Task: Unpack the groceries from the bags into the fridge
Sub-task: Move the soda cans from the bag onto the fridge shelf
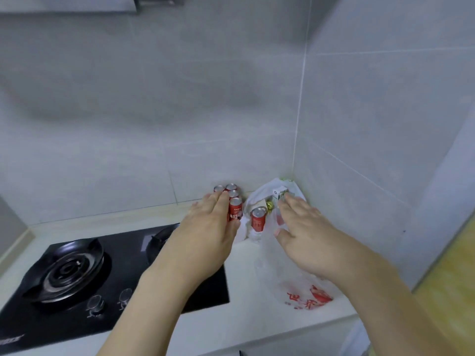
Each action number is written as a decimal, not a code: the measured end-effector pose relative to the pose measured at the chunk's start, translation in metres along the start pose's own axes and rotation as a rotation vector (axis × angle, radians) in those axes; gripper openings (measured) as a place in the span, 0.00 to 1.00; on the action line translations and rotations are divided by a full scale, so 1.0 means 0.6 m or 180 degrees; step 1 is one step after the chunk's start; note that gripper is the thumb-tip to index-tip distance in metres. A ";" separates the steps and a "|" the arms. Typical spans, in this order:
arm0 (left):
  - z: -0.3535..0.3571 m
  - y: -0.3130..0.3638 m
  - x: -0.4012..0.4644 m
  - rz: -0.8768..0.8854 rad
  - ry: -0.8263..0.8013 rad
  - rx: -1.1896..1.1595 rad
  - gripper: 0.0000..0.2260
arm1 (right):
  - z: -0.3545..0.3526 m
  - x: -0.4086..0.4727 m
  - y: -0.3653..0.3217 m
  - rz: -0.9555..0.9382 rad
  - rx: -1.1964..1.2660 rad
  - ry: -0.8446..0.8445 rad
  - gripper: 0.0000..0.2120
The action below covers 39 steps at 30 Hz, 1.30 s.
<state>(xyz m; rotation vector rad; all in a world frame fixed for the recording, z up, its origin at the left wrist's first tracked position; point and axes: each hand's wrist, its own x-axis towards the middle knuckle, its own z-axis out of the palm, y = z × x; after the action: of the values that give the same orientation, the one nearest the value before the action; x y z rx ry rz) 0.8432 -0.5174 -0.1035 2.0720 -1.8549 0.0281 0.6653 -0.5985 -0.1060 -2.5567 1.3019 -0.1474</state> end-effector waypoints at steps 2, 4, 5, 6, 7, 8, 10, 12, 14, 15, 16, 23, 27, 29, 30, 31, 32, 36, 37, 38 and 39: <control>0.001 -0.009 0.035 -0.0082 0.0047 -0.0032 0.26 | 0.001 0.045 0.018 -0.0059 0.0037 -0.0012 0.29; 0.007 -0.029 0.064 -0.0249 0.0082 -0.0115 0.27 | 0.005 0.091 0.026 -0.0143 0.0075 -0.0032 0.29; 0.012 -0.043 0.078 -0.0323 0.0091 -0.0156 0.27 | 0.009 0.113 0.027 -0.0184 0.0106 -0.0059 0.28; 0.018 -0.059 0.090 -0.0393 0.0081 -0.0195 0.27 | 0.013 0.134 0.026 -0.0216 0.0140 -0.0102 0.28; 0.024 -0.075 0.102 -0.0475 0.0045 -0.0235 0.27 | 0.018 0.155 0.023 -0.0241 0.0171 -0.0155 0.28; 0.031 -0.092 0.114 -0.0561 0.0000 -0.0274 0.28 | 0.022 0.175 0.021 -0.0259 0.0201 -0.0204 0.28; 0.043 -0.126 0.142 -0.0670 -0.0030 -0.0316 0.28 | 0.031 0.219 0.017 -0.0284 0.0236 -0.0275 0.29; 0.056 -0.159 0.172 -0.0709 -0.0036 -0.0339 0.28 | 0.039 0.265 0.013 -0.0271 0.0231 -0.0324 0.29; 0.067 -0.190 0.201 -0.0728 -0.0100 -0.0392 0.28 | 0.050 0.306 0.009 -0.0218 0.0236 -0.0348 0.29; 0.073 -0.206 0.215 -0.0716 -0.0115 -0.0413 0.29 | 0.057 0.327 0.007 -0.0199 0.0239 -0.0346 0.29; 0.080 -0.221 0.228 -0.0715 -0.0121 -0.0435 0.29 | 0.063 0.345 0.006 -0.0197 0.0237 -0.0359 0.29; 0.158 -0.299 0.307 -0.0889 -0.0417 -0.0646 0.30 | 0.096 0.452 0.019 -0.0008 0.0346 -0.0729 0.23; 0.196 -0.334 0.348 -0.1075 -0.0525 -0.0751 0.28 | 0.126 0.517 0.042 0.0163 0.0426 -0.0867 0.23; 0.217 -0.346 0.370 -0.1128 -0.0614 -0.0795 0.25 | 0.142 0.553 0.052 0.0186 0.0429 -0.0895 0.24; 0.229 -0.352 0.380 -0.1154 -0.0669 -0.0818 0.24 | 0.151 0.571 0.056 0.0189 0.0416 -0.0898 0.24; 0.242 -0.358 0.391 -0.1189 -0.0722 -0.0840 0.23 | 0.161 0.589 0.061 0.0219 0.0414 -0.0919 0.24; 0.257 -0.365 0.402 -0.1224 -0.0776 -0.0849 0.22 | 0.174 0.608 0.067 0.0254 0.0407 -0.0954 0.24; 0.322 -0.391 0.447 -0.1380 -0.0967 -0.0844 0.25 | 0.232 0.669 0.095 0.0323 0.0472 -0.1027 0.17; 0.340 -0.396 0.457 -0.1413 -0.1010 -0.0830 0.25 | 0.247 0.681 0.101 0.0337 0.0505 -0.1004 0.12; 0.356 -0.399 0.467 -0.1443 -0.1060 -0.0810 0.24 | 0.266 0.693 0.109 0.0352 0.0537 -0.0972 0.11; 0.373 -0.403 0.475 -0.1475 -0.1104 -0.0794 0.24 | 0.283 0.703 0.116 0.0382 0.0577 -0.0945 0.12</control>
<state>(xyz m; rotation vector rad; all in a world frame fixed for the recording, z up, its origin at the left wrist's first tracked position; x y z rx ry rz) 1.0667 -0.8340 -0.3019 2.3725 -1.4034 -0.6803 0.8964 -0.9449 -0.3015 -2.2401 1.2591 0.1280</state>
